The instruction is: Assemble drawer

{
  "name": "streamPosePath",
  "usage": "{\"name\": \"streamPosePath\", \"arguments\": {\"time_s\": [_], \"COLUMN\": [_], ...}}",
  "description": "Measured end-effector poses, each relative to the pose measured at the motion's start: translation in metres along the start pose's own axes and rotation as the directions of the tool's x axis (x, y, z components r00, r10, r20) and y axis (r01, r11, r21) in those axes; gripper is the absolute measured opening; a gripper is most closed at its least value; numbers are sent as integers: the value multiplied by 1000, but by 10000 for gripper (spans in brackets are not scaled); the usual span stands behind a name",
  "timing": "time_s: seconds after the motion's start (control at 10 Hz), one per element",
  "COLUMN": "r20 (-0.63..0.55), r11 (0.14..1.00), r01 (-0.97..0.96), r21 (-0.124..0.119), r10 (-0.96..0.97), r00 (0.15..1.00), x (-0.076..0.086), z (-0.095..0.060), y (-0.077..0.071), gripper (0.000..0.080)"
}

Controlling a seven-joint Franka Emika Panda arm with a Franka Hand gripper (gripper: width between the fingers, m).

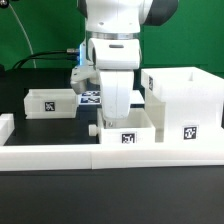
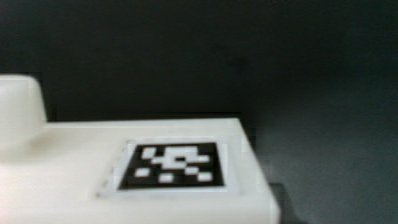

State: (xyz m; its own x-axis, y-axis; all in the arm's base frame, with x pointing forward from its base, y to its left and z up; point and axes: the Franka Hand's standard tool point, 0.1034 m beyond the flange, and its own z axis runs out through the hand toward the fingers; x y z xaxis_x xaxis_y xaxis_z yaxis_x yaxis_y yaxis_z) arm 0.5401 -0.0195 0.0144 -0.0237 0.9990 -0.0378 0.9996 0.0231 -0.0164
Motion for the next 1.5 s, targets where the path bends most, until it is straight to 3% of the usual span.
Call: {"name": "streamPosePath", "arguments": {"time_s": [0.1, 0.3, 0.6, 0.9, 1.5], "r20": [0, -2, -1, 2, 2], "r11": [1000, 999, 999, 999, 1000], "r01": [7, 2, 0, 14, 13], "r21": [-2, -36, -32, -31, -26], "r10": [-7, -2, 0, -14, -13], "r00": [1000, 1000, 1000, 1000, 1000], "x": [0, -1, -1, 11, 11], "z": [0, 1, 1, 0, 1], "y": [0, 2, 1, 3, 2], "gripper": [42, 42, 42, 42, 42]}}
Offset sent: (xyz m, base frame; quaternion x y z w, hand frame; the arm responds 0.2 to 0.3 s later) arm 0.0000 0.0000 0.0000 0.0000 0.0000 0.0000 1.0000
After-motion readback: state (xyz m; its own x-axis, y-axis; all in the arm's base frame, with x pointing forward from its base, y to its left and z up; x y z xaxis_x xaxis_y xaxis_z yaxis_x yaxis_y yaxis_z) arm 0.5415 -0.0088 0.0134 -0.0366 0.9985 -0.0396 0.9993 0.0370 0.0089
